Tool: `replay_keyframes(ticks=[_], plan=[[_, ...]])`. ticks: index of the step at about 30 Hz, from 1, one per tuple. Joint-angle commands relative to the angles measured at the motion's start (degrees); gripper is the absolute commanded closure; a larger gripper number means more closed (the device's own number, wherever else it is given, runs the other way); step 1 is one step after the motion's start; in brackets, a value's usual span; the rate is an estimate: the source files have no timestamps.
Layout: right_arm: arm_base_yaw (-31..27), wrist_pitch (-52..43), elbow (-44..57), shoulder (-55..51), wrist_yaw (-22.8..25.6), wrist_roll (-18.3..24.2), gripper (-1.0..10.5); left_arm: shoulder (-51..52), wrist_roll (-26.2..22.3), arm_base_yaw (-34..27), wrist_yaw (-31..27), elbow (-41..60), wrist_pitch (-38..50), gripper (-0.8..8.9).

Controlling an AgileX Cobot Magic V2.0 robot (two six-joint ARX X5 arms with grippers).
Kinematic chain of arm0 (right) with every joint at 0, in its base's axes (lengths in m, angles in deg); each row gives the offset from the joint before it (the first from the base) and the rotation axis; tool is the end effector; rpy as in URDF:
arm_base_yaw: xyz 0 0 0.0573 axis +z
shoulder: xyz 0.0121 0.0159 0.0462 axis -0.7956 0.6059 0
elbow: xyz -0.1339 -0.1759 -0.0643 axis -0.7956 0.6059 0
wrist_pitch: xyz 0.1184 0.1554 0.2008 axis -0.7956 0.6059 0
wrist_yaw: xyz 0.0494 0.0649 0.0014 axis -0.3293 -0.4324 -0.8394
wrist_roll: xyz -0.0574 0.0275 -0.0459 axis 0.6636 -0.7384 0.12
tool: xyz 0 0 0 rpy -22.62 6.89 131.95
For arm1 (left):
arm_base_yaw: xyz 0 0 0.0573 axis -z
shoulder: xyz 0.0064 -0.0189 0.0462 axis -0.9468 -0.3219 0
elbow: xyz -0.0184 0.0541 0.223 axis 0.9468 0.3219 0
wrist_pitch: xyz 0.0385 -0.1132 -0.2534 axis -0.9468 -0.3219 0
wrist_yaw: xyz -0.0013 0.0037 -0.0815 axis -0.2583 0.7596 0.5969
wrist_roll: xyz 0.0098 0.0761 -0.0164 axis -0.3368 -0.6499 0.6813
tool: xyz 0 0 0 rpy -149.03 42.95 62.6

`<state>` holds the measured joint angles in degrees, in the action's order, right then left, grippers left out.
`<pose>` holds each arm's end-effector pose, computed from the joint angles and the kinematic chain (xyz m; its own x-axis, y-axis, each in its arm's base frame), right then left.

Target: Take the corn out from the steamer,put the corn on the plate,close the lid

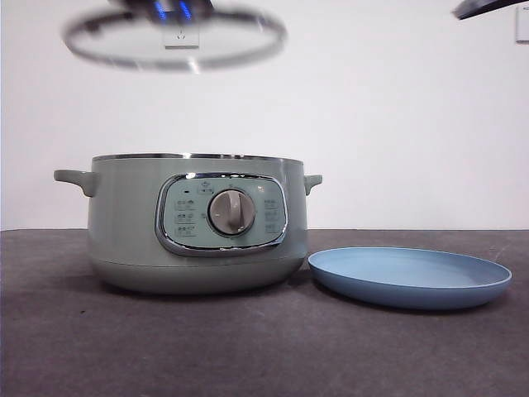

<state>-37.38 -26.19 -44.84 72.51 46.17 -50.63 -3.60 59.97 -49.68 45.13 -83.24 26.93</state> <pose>0.2416 0.1003 0.3129 0.5451 0.6846 -0.4839 -0.6759 0.7004 0.2295 0.3385 -0.1494 0.3571 0.7662 -0.5489 -0.3341 0.5896 0.8073 0.0260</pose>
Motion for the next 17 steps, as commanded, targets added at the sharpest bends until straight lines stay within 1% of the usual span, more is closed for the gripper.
replay_keyframes(ticks=[1,4,5,8,12,17], plan=[[1.11,-4.46,-0.17,2.25,0.02,-4.92,2.9,6.14,0.11,-1.49,0.31,-1.31,-0.74,8.22],[3.19,-9.38,-0.17,5.4,0.79,-8.13,2.9,11.15,0.11,-2.89,0.33,-1.31,-4.55,8.22],[4.35,-11.37,-0.17,6.69,1.97,-9.27,2.9,12.9,0.04,-3.34,0.33,-1.31,-6.05,8.22],[8.31,-15.93,-0.66,11.21,5.4,-10.84,2.9,17.86,-1.05,-4.37,0.31,-1.31,-11.19,8.22],[13.18,-16.98,-4.9,18.88,9.7,-11.76,2.9,23.15,-1.4,-4.72,0.17,-1.31,-17.38,8.22],[18.58,-15.5,-15.54,30.71,14.23,-11.93,2.9,27.93,-1.38,-4.72,0.13,-1.31,-21.62,8.22]])
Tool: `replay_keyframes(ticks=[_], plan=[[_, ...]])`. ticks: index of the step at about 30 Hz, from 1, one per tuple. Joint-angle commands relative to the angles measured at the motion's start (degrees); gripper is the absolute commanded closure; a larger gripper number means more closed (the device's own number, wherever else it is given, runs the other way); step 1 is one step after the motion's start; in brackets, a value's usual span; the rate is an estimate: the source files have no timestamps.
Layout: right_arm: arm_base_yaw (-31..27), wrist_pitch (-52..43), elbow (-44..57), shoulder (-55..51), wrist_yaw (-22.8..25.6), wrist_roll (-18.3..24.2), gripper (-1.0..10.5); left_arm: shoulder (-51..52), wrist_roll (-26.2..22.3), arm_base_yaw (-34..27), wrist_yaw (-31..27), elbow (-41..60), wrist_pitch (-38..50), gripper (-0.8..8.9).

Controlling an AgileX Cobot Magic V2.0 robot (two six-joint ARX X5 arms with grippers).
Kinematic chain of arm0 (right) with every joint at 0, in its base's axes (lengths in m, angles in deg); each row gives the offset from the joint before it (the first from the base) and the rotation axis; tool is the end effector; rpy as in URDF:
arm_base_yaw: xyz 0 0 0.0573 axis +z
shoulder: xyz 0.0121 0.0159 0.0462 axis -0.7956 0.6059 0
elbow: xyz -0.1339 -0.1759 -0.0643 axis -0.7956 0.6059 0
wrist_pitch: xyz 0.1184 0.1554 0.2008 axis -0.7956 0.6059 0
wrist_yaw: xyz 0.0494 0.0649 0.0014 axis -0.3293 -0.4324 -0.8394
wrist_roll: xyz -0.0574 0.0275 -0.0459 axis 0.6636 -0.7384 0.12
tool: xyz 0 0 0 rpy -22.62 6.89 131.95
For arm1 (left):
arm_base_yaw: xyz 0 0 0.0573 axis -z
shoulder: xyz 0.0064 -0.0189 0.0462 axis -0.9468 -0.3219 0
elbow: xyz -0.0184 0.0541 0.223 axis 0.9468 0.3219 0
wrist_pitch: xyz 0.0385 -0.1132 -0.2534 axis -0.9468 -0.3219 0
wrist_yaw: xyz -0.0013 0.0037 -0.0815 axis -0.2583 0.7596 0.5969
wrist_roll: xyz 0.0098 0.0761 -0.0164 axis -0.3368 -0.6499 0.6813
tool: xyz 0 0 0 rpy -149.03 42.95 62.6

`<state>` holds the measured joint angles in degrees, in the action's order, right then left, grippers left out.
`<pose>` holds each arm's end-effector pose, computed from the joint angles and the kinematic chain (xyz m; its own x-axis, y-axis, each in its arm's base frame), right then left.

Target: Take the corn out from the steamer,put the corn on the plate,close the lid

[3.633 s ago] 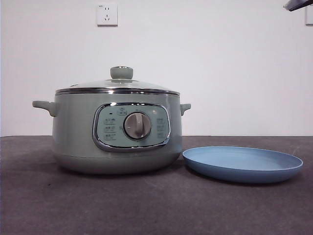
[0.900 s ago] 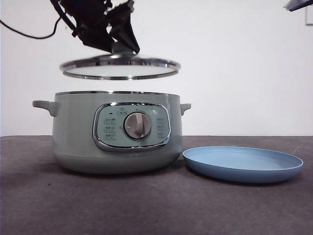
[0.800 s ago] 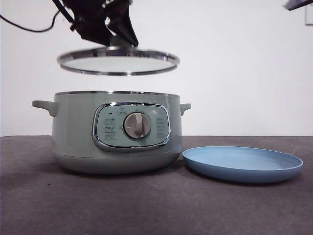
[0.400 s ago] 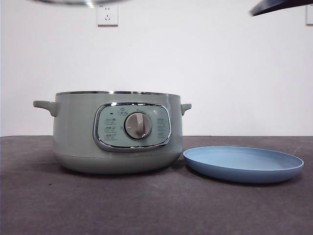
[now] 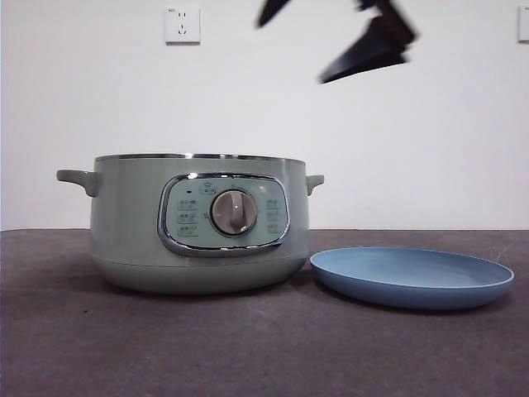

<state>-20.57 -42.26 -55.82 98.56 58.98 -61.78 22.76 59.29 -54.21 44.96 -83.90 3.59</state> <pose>0.3080 0.2170 0.2758 0.5046 0.6871 -0.5227 -0.6656 0.6952 0.2714 0.2006 -0.0765 0.4375 0.8273 -0.4898 -0.2749 0.5220 0.8512 0.0543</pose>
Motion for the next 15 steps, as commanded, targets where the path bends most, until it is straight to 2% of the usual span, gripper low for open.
replay_keyframes(ticks=[1,10,15], plan=[[2.58,1.49,-7.02,6.97,2.62,-0.76,2.9,2.34,-0.7,-0.2,0.22,-0.66,1.07,8.22],[7.91,11.39,-33.73,31.19,11.65,1.38,2.9,7.43,-0.46,-0.2,-0.98,-0.66,-4.17,8.22],[8.44,11.54,-36.79,39.76,15.65,1.88,2.9,8.52,-0.46,-0.2,-0.98,-0.66,-5.2,8.22]])
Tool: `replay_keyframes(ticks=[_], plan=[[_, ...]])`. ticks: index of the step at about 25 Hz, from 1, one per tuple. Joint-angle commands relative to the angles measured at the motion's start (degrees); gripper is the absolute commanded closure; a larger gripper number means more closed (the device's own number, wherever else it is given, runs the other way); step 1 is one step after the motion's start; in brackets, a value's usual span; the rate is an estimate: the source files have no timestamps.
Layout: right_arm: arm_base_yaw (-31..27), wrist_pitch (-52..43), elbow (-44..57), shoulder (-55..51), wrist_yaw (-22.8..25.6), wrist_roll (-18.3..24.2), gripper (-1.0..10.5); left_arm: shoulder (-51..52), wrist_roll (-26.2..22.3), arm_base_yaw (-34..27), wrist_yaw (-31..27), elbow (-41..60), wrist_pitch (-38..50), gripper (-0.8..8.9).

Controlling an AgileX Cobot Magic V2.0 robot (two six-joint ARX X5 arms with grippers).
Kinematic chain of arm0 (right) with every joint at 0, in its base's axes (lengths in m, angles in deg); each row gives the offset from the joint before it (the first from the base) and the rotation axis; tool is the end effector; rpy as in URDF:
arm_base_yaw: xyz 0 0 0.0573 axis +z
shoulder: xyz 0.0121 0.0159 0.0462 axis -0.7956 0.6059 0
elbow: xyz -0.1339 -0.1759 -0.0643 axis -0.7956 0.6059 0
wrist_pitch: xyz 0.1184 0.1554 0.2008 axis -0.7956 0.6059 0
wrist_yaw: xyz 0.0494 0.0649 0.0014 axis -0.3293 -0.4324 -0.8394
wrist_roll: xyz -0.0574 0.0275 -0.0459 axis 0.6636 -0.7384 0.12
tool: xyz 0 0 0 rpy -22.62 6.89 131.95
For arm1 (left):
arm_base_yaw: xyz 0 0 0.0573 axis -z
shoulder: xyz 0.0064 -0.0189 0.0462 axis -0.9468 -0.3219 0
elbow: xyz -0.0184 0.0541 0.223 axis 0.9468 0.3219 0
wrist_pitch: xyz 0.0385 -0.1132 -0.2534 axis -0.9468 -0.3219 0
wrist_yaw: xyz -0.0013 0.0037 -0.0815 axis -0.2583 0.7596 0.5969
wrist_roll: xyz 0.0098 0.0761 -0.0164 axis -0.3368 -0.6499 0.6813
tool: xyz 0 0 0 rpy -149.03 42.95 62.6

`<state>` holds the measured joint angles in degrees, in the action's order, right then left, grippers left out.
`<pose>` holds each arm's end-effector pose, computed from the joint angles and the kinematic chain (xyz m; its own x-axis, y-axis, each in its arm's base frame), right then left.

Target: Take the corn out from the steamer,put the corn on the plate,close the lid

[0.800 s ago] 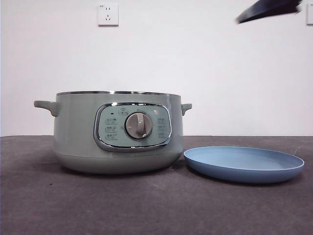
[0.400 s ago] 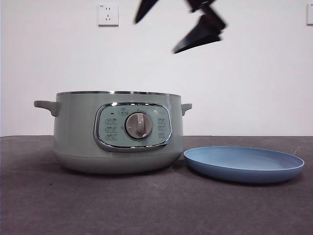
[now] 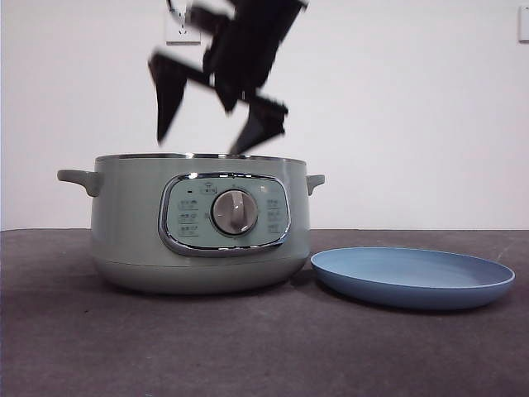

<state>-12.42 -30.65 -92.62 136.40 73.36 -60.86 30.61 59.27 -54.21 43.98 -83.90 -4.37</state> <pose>0.3839 0.3310 0.2176 0.4844 0.4994 -0.7183 -0.6202 0.7751 0.1207 0.1520 -0.0606 0.4433 0.8351 -0.4747 -0.2778 0.5081 0.8593 0.0589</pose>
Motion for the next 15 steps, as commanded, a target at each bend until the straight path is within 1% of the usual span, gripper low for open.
replay_keyframes(ticks=[1,6,8,12,15], plan=[[0.28,-0.07,0.02,2.99,1.25,1.05,2.9,0.7,-0.44,-0.2,0.0,-0.66,2.73,8.22],[0.35,0.0,0.02,6.14,1.31,0.94,2.9,0.7,-0.44,-0.2,0.0,-0.66,2.73,8.22],[0.42,0.39,0.02,7.41,1.29,0.9,3.3,0.7,-0.44,-0.2,0.0,-0.66,2.73,8.22],[0.63,0.83,0.02,8.52,1.46,0.9,3.4,0.7,-0.44,-0.2,0.0,-0.66,2.71,8.22],[0.66,0.94,0.02,8.52,1.29,0.87,6.0,0.7,-0.44,-0.2,0.0,-0.66,2.67,8.22]])
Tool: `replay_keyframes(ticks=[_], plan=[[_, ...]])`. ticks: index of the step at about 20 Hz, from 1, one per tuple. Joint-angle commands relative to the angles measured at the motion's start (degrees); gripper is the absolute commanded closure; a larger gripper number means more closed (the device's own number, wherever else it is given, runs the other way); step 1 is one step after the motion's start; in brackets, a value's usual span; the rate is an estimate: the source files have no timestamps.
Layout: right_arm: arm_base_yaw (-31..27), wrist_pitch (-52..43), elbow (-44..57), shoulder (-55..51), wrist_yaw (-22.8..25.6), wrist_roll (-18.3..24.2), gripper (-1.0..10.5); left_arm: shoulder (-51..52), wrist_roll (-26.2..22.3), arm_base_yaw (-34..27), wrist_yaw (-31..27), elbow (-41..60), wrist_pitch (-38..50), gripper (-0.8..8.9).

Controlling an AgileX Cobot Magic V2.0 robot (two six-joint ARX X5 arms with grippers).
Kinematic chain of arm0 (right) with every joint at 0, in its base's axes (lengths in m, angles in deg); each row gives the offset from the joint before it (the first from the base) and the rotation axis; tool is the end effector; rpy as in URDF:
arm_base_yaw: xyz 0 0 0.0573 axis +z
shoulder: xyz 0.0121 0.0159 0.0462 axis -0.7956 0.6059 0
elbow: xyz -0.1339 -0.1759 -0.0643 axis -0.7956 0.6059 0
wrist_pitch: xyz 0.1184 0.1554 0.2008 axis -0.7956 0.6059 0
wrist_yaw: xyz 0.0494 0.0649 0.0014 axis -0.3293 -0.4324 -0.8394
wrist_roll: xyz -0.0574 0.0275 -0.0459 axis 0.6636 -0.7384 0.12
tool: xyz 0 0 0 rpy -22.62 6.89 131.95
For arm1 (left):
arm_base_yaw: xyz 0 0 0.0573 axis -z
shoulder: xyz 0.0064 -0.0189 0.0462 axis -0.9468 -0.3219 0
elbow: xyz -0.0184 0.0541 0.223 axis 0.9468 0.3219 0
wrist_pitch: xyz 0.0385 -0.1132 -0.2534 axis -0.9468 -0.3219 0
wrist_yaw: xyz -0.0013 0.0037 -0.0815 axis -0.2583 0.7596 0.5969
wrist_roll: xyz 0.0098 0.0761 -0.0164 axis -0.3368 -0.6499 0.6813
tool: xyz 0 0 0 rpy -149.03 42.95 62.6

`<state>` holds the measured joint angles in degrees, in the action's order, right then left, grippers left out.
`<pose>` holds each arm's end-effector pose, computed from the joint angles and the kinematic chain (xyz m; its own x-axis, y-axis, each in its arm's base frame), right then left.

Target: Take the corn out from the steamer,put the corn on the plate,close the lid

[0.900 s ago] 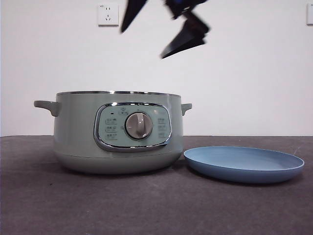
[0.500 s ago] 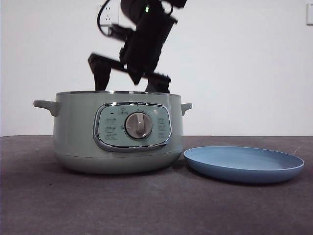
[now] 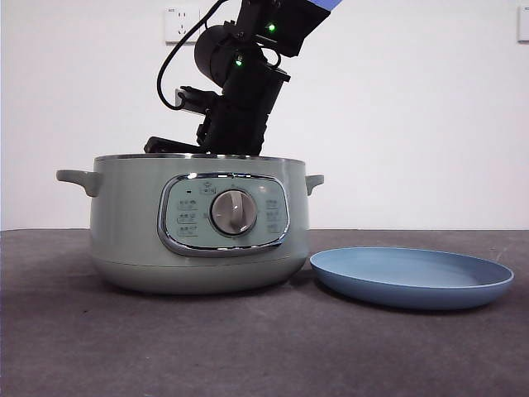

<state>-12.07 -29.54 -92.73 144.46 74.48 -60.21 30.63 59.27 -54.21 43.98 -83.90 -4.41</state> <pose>0.3899 0.3386 0.1474 0.4022 0.4087 -0.8193 -0.6109 0.7863 0.0924 0.1519 -0.0605 0.4432 0.8351 -0.4747 -0.2781 0.5081 0.8593 0.0588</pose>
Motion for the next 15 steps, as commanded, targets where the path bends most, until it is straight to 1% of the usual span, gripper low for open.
replay_keyframes(ticks=[1,3,4,8,11,13,14,15], plan=[[0.31,-0.17,0.13,0.46,0.11,0.22,7.0,0.68,-0.44,-0.2,0.0,-0.66,2.54,8.22],[0.31,-0.17,0.13,0.46,-0.26,0.22,9.1,0.68,-0.44,-0.2,0.0,-0.66,2.03,8.22],[0.31,-0.2,0.13,0.46,-0.31,0.2,9.6,0.68,-0.44,-0.2,0.0,-0.66,1.79,8.22],[0.33,-0.48,0.13,-1.07,-0.31,0.0,9.6,0.68,-0.46,-0.2,0.0,-0.66,1.51,8.22],[0.35,-0.24,0.13,-9.25,-0.28,0.52,9.6,0.68,-0.31,-0.2,0.0,-0.66,1.49,8.22],[-0.17,2.4,0.13,-16.96,0.22,1.57,9.6,0.66,0.07,-0.2,0.0,-0.66,1.68,8.22],[-0.98,4.87,0.13,-20.61,1.62,2.34,9.6,0.42,0.35,-0.2,0.02,-0.63,1.84,8.22],[-1.95,8.07,0.13,-23.67,4.76,3.5,9.6,0.24,0.5,-0.17,0.04,-0.66,1.9,8.22]])
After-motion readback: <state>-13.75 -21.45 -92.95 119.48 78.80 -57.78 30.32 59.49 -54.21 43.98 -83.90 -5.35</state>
